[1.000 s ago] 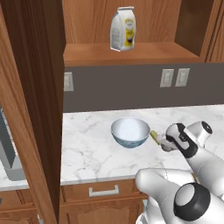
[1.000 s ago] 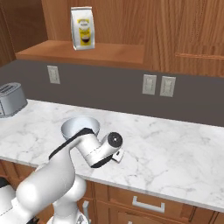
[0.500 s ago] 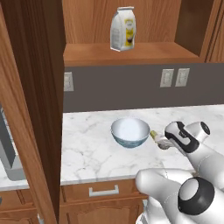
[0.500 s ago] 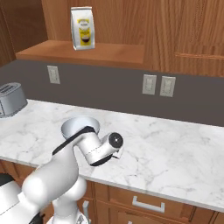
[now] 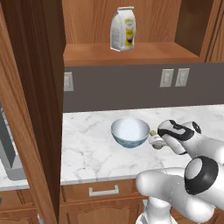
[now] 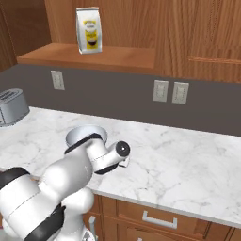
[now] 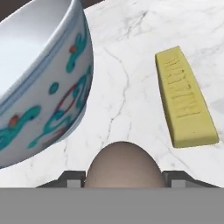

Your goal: Pick the egg and butter from the fridge and place them by the bowl for mixing.

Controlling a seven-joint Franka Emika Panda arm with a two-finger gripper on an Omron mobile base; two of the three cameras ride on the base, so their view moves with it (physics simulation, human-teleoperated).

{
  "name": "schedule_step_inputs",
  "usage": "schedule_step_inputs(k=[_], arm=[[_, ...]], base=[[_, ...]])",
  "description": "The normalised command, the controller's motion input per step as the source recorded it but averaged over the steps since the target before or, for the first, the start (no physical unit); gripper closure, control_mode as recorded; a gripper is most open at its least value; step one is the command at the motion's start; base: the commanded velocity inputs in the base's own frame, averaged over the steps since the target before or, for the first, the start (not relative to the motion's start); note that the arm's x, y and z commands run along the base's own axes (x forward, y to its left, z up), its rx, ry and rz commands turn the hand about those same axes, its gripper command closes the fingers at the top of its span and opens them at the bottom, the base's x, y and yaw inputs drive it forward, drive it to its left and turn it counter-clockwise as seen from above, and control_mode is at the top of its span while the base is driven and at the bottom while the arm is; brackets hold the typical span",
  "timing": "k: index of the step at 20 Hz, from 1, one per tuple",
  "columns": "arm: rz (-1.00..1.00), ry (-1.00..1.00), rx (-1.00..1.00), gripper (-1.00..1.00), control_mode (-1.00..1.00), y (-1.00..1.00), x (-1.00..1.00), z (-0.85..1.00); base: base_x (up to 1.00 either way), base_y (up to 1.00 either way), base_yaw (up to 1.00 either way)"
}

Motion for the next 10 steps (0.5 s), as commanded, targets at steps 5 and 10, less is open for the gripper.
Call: schedule_step_inputs(k=[5, 10], arm=[[0.03, 0.0, -0.03, 1.0, -1.0, 0.12, 0.18, -0.24], [0.03, 0.0, -0.01, 1.0, -1.0, 0.02, 0.07, -0.23]], base=[[0.0, 0.0, 0.0], [0.0, 0.0, 0.0]])
